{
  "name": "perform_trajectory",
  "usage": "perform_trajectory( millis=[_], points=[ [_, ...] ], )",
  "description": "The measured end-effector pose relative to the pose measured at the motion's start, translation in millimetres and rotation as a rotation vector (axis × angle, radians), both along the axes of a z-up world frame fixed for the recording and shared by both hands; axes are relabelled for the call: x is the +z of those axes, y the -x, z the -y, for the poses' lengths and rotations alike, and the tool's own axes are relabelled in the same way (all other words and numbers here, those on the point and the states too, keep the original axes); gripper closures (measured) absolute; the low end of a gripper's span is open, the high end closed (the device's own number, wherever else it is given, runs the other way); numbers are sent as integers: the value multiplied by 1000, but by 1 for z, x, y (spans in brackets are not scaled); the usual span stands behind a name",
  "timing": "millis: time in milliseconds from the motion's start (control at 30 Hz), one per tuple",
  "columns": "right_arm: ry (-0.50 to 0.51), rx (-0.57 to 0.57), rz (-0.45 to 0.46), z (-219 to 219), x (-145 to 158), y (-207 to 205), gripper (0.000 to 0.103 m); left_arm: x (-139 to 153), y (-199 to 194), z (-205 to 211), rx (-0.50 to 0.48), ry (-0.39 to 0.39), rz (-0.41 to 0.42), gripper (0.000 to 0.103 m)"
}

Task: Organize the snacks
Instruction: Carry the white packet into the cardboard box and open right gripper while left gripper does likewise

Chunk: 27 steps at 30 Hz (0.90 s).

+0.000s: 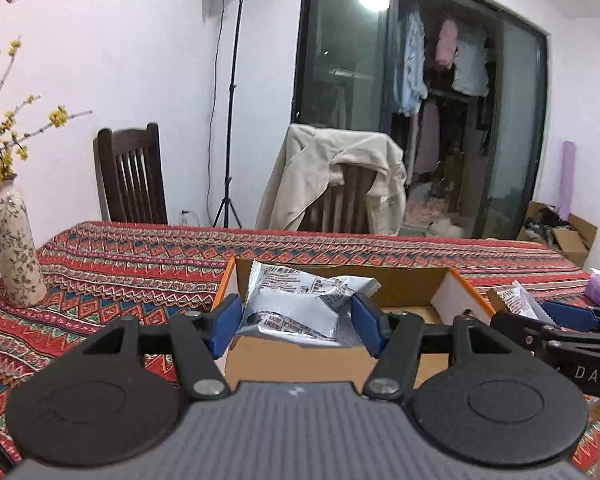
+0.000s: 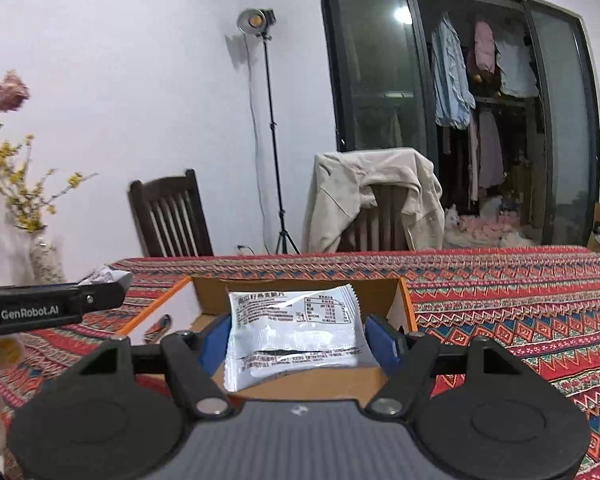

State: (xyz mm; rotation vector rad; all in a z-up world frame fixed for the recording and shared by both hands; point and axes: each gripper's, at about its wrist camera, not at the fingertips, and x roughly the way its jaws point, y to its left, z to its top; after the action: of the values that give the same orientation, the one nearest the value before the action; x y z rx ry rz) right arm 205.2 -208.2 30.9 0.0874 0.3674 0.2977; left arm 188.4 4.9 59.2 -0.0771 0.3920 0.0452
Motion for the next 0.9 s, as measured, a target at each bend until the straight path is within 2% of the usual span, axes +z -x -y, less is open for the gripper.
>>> perform_trajectory(
  millis=[333, 600, 667, 733, 767, 867, 900],
  points=[
    [11, -52, -91, -14, -30, -70, 32, -27, -58, -8, 75, 39, -54, 41],
    [7, -22, -87, -17, -48, -76, 31, -42, -68, -13, 64, 46, -77, 40],
    [13, -17, -97, -18, -51, -78, 29, -46, -68, -11, 58, 40, -81, 34],
    [7, -28, -106, -15, -54, -77, 26, -48, -64, -11, 53, 42, -64, 10],
    [-1, -32, -114, -13, -55, -77, 22, -48, -61, -10, 59, 43, -52, 3],
    [-28, -39, -121, -8, -57, -76, 0, -45, -51, -14, 58, 74, -15, 0],
    [-32, -40, -120, -7, -57, -75, 0, -45, -51, -15, 52, 89, -20, 0]
  ],
)
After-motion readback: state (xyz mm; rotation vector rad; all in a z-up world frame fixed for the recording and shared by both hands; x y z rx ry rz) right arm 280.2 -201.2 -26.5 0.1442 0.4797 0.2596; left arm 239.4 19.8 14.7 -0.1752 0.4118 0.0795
